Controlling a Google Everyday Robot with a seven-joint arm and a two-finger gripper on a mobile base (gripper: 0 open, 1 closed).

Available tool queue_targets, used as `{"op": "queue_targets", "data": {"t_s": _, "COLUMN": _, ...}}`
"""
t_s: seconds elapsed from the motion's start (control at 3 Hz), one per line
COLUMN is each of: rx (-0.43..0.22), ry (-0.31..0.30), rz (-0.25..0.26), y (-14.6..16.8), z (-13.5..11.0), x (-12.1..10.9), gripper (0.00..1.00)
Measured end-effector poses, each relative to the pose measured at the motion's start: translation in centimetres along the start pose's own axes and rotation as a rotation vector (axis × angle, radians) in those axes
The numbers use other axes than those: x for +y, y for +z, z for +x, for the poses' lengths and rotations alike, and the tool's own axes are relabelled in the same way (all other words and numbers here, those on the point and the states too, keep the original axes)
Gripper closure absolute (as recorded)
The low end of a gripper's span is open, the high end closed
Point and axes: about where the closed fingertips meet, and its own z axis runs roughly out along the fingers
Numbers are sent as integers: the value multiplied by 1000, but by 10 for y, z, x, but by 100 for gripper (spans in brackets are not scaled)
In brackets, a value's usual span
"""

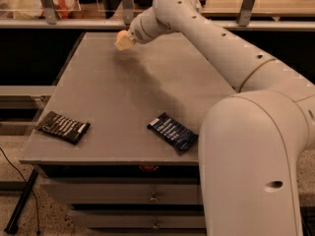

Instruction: Move orange near rxbar chocolate

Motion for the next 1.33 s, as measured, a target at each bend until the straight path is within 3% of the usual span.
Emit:
{"op": "queue_targets", "data": {"t_s": 0.33, "rx": -50, "ry": -81, "rz": -102, "y": -30, "z": -12, "x": 32, "gripper": 100}}
{"op": "queue_targets", "data": {"t_s": 0.67, "rx": -91, "ry": -176, "rz": -217, "y": -68, "z": -23, "x": 78, "gripper": 100}}
{"op": "queue_targets", "data": {"t_s": 1.33, "rx": -190, "ry": -314, "rz": -535, "y": -111, "z": -34, "x": 181, "gripper": 100}}
